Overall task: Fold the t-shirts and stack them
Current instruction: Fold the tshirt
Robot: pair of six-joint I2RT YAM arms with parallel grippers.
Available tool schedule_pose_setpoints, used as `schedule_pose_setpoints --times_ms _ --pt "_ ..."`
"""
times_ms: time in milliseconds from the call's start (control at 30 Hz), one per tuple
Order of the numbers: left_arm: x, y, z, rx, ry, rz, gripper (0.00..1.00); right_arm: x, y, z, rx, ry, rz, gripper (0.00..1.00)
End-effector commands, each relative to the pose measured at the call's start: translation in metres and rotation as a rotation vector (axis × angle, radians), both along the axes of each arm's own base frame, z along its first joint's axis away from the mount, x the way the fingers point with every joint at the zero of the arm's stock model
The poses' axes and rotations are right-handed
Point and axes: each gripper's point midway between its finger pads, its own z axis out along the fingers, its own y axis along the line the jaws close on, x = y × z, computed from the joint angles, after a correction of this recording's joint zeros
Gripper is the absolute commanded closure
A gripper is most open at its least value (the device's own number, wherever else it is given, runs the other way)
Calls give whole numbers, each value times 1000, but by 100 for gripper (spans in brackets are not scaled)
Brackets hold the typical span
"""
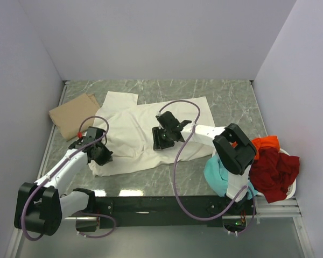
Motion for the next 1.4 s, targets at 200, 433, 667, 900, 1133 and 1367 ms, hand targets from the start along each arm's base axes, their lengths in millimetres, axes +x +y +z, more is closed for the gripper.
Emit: schedule_pose_setpoints --times_ms 200,433,667,900,1133,1367 --pt "-14 15 -40 -39 88 170 100 -39 -10 -40 12 87 -2 47" --pt "-27 42 -35 -39 60 347 100 -64 -12 -47 -33 110 3 47" --pt "-34 58 -19 -11 12 501 100 -83 -22 -43 -91 112 -47 47" --pt "-11 65 12 21 -89 473 100 -66 3 5 -49 -6 5 47" --pt "15 77 73 87 -270 400 99 -33 58 93 112 -194 99 47" --pt "18 58 45 0 -278 330 99 -17 131 109 285 -220 232 48"
